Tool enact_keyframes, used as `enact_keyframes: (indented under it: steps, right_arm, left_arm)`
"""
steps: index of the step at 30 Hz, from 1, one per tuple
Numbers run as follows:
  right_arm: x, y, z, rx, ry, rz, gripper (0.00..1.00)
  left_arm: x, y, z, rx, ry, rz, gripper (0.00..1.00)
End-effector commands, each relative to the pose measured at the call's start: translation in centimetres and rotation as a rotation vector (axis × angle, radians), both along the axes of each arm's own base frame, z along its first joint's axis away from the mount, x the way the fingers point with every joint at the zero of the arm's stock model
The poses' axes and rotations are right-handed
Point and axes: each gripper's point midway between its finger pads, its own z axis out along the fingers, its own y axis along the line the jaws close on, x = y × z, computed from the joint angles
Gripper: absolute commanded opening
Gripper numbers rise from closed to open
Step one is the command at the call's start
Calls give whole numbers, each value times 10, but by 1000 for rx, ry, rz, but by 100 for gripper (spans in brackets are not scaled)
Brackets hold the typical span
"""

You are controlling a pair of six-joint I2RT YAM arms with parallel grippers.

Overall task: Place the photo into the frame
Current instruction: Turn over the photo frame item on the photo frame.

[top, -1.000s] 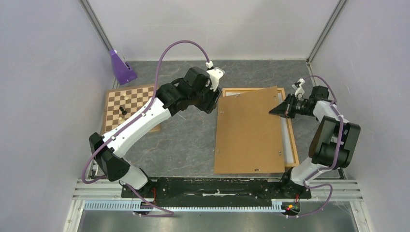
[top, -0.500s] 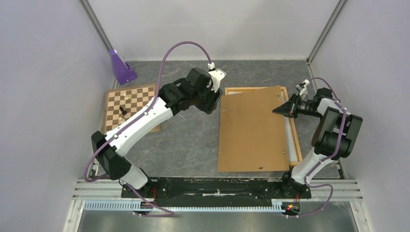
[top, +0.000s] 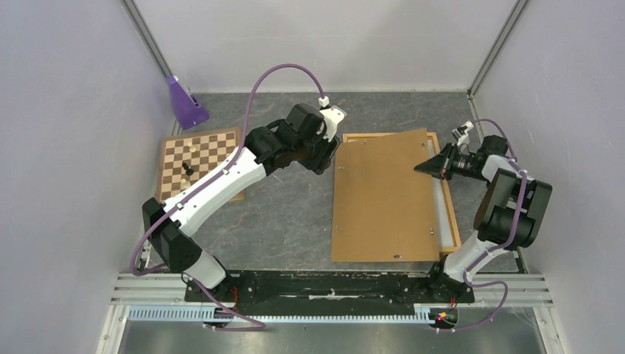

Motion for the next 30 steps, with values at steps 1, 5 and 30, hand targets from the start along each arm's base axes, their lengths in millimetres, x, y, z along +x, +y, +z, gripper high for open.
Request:
enact_keyframes:
  steps: [1, 5, 30]
  right_arm:
    - [15, -1, 36, -31, -188, 12, 0]
    - [21, -4, 50, -19, -199, 5, 0]
    - [53, -66, 39, -169, -111, 35, 0]
  left_arm:
    - [9, -2, 10, -4, -52, -13, 57]
    - [10, -1, 10, 12, -67, -31, 56]
    - [11, 2, 5, 35, -69, -26, 56]
